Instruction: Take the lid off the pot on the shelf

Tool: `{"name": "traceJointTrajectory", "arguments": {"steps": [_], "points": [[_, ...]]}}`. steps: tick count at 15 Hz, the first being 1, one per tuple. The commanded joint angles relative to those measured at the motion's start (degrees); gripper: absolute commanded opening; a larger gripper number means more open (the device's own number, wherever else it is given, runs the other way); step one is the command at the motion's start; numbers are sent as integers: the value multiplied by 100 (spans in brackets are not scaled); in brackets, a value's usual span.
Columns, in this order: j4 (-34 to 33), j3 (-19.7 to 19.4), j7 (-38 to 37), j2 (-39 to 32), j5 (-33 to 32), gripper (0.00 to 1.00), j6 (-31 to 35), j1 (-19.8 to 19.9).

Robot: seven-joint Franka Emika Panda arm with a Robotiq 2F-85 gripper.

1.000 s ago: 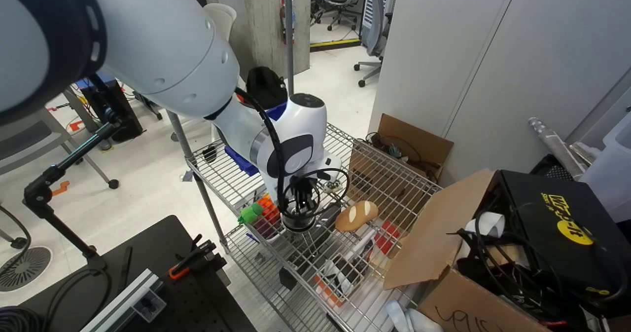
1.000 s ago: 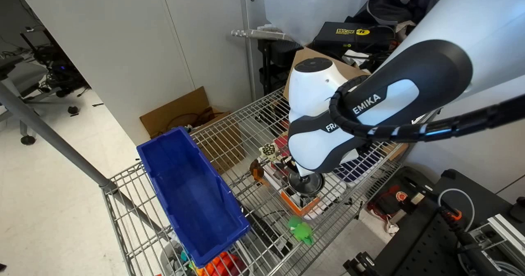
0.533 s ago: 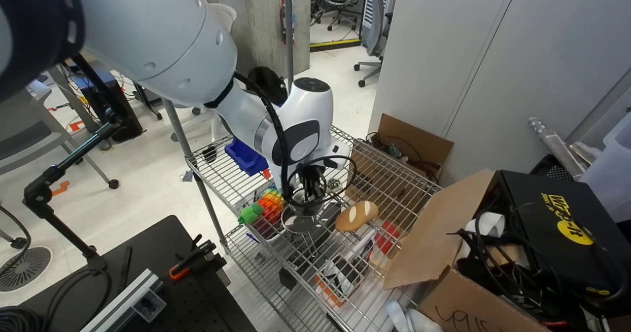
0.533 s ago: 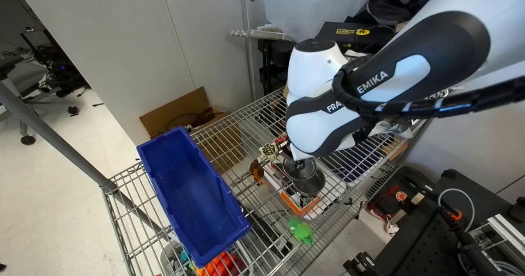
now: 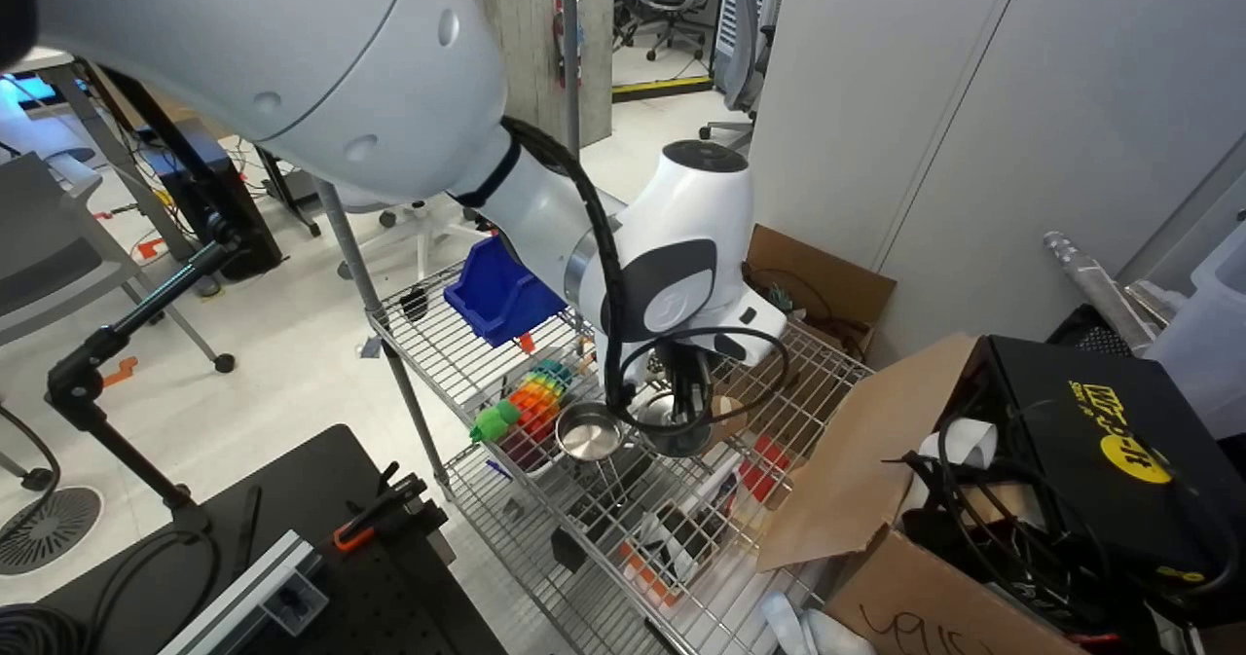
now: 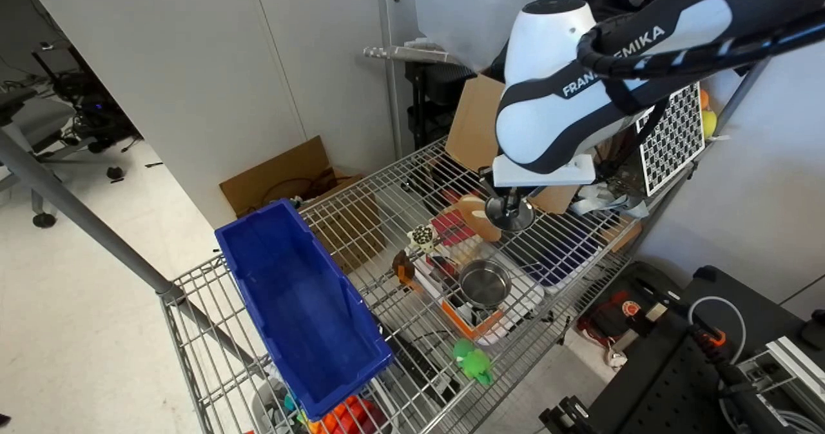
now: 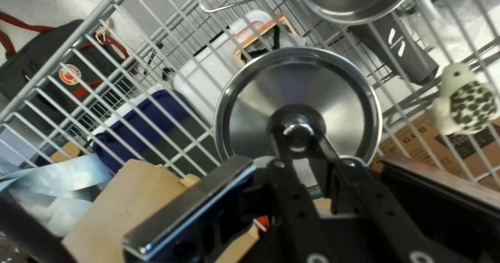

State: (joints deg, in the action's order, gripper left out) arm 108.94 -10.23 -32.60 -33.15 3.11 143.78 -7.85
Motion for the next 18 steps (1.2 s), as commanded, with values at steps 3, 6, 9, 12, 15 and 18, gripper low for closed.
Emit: {"name": "traceJointTrajectory", "arguments": {"steps": [3,6,9,12,15,18], "points": [[-594,-98,-358,-376,218,5,-710,556],[-798,-73,-452,-645,215,5,-912,733],[-928,-70,-503,-962,200,5,-994,810],[-962,-81,-488,-1247,137,5,-1001,767],[-985,-93,-480,-1438,117,5,-982,708],[-925,-29,-354,-1347,174,45,-919,737]]}}
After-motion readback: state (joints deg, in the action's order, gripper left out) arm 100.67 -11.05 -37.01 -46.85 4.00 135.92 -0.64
